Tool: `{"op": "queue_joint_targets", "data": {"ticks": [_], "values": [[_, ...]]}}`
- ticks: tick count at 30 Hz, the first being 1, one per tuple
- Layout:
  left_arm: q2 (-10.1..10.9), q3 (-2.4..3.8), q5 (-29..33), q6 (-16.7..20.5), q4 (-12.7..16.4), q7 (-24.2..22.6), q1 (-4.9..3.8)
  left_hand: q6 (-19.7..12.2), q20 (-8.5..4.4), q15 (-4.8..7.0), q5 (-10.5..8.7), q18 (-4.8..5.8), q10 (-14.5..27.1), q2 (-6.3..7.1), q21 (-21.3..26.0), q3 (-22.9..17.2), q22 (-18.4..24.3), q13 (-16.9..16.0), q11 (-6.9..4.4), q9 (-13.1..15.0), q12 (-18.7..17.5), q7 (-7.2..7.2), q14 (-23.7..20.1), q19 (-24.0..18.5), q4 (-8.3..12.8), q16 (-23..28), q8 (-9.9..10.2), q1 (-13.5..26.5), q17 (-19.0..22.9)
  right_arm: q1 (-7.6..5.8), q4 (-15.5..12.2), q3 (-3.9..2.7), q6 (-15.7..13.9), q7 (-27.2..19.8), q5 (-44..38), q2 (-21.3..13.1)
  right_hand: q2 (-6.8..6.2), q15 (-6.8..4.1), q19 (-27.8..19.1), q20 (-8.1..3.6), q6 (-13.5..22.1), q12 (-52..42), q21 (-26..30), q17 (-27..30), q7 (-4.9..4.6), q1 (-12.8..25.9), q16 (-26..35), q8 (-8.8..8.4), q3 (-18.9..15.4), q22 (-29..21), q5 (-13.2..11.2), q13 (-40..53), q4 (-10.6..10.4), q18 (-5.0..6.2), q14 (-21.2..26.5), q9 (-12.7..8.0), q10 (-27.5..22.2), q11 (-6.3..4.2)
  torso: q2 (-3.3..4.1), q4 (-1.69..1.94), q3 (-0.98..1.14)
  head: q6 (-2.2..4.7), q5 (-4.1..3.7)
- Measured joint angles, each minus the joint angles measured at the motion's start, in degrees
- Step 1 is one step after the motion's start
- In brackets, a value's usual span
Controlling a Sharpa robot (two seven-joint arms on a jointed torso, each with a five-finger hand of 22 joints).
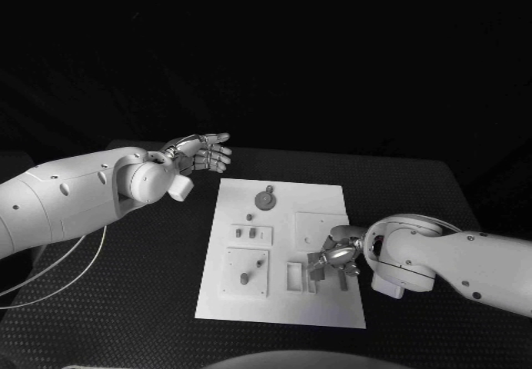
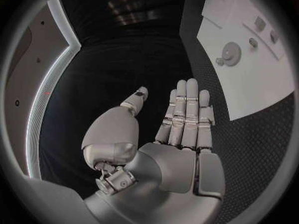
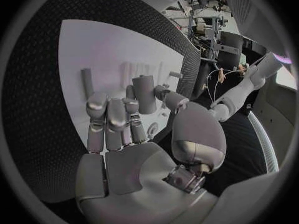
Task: Assemble the parts on the task board
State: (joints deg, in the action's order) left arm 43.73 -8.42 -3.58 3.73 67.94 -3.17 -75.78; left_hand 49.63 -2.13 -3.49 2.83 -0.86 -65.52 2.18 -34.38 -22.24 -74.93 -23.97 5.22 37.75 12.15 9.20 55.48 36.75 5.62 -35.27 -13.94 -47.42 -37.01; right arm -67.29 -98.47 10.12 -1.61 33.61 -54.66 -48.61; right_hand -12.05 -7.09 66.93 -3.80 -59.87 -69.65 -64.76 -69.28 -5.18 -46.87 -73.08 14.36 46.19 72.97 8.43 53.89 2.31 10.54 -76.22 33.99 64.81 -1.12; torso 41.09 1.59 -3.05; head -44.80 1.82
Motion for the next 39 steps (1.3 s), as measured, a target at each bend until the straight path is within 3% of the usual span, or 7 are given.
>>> {"op": "queue_joint_targets", "data": {"ticks": [7, 17, 28, 39], "values": [[-0.13, 0.00, -0.03, 0.00, 0.05, 0.03, 0.00, 0.00, 0.00, 0.00, 0.00, 0.00, 0.00, 0.00, 0.00, 0.00, 0.00, 0.00, 0.00, 0.00, 0.00, 0.00, 0.00, 0.00, 0.00, 0.00, 0.00, 0.00, 0.00, 0.00, 1.76, 0.22, -0.22, 0.71, 2.85, 3.12, -0.14, 0.05, 0.00, 0.00, 0.01, 0.22, -0.23, -0.06, 0.01, 1.19, 0.20, 0.00, 0.84, -0.15, -1.73, 0.00, 0.84, 0.01, 0.04, 0.51, 0.00, 0.00, -0.04, -0.04, -0.09, 0.18, -0.07], [-0.13, 0.00, -0.13, 0.00, 0.06, 0.05, 0.00, 0.00, 0.00, 0.00, 0.00, 0.00, 0.00, 0.00, 0.00, 0.00, 0.01, 0.00, 0.00, 0.00, 0.00, 0.00, 0.00, 0.00, 0.00, 0.00, 0.00, 0.00, 0.01, 0.67, 3.92, 2.07, -0.59, 1.21, 3.58, 5.41, 0.14, 0.03, 0.00, 0.01, -0.14, 0.22, -0.46, -0.25, 0.22, 2.70, 0.42, 0.00, 1.10, -0.36, -3.33, 0.00, 0.59, 0.02, -0.15, 0.55, 0.00, 0.00, -0.02, -0.05, 0.00, 0.14, 0.02], [0.00, 0.00, -0.20, 0.00, 0.18, 0.06, 0.00, 0.00, 0.00, 0.00, 0.00, 0.00, 0.00, 0.00, 0.00, 0.00, 0.02, 0.00, 0.00, 0.00, 0.22, 0.00, 0.00, 0.00, 0.00, 0.00, 0.00, 0.00, 0.01, 0.86, 4.52, 2.01, -0.84, 1.24, 2.58, 6.16, -0.23, 0.12, 0.11, 0.11, -0.27, 0.32, -0.68, -0.24, 0.30, 3.08, 0.42, 0.34, 1.27, -0.55, -4.59, 0.00, 0.41, 0.03, -0.28, 0.48, 0.02, 0.00, 0.02, -0.07, 0.03, -0.11, 0.29], [0.06, 0.00, -0.25, 0.00, 0.24, 0.08, -0.01, 0.00, 0.00, 0.00, 0.00, 0.00, 0.00, 0.00, 0.00, 0.15, 0.02, 0.00, 0.00, 0.00, 0.22, 0.00, 0.00, 0.00, -0.15, 0.00, 0.00, 0.00, -0.04, 1.13, 4.78, 1.99, -1.23, 0.97, 2.14, 6.88, -1.74, 0.14, 0.11, 0.12, -0.54, 0.32, -0.68, -0.36, 0.23, 4.59, 0.64, 0.09, 0.70, -0.86, -5.32, -0.01, -0.89, 0.19, -0.29, 0.26, 0.23, -0.20, 0.02, -0.05, -0.03, -0.26, 0.57]]}}
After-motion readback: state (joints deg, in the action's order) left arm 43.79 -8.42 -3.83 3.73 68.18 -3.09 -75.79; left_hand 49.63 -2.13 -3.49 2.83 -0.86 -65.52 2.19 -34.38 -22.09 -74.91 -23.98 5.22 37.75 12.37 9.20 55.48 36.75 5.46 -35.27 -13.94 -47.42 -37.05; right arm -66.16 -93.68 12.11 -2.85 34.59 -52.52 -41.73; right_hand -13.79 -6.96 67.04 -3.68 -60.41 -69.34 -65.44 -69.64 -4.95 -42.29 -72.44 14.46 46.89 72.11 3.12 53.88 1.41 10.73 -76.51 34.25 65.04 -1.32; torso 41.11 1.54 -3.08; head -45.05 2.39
